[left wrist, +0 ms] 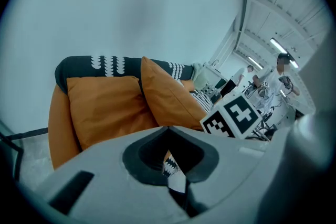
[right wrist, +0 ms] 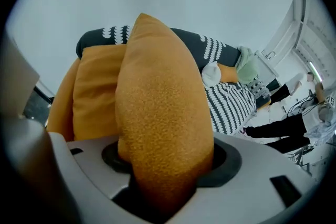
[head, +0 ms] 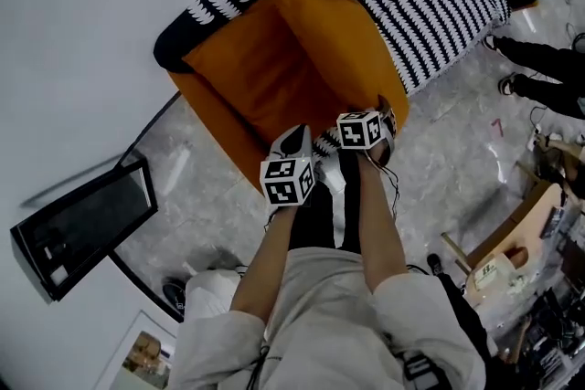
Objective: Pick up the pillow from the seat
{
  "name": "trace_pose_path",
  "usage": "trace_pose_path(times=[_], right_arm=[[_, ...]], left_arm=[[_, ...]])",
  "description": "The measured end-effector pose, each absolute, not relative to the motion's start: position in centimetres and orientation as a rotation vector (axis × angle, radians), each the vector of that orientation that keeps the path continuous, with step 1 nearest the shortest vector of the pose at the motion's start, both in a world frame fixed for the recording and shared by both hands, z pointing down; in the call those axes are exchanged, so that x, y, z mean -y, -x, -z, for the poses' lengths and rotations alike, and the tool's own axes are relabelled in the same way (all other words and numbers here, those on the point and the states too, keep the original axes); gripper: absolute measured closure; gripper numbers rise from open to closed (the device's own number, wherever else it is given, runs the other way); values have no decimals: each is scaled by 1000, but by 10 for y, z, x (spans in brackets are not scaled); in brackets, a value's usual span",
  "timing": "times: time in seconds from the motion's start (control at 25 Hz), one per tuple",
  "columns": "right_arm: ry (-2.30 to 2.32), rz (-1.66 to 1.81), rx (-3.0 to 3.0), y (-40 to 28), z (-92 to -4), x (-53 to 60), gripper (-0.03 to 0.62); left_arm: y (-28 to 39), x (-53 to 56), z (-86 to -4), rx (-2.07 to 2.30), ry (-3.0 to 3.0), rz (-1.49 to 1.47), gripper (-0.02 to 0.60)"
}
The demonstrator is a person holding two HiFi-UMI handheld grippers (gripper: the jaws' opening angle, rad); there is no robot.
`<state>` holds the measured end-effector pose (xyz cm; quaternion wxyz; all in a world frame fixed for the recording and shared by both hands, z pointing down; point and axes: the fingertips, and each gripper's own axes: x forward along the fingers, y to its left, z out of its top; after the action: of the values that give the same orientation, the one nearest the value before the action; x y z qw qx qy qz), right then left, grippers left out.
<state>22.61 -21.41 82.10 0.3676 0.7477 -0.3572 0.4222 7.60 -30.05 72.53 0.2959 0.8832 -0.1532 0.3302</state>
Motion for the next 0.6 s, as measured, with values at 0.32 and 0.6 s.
trace_pose_path(times=[0.32,0.6], right_arm=[[-1956,-1086,1007,-178,-756,195,301],[-1948,-1057,1119,-142,-711,188,300]], left_arm=[[-60,288,-685,429,-2376,-859,572],[-26,268,-656,498,-2361,-846,572]])
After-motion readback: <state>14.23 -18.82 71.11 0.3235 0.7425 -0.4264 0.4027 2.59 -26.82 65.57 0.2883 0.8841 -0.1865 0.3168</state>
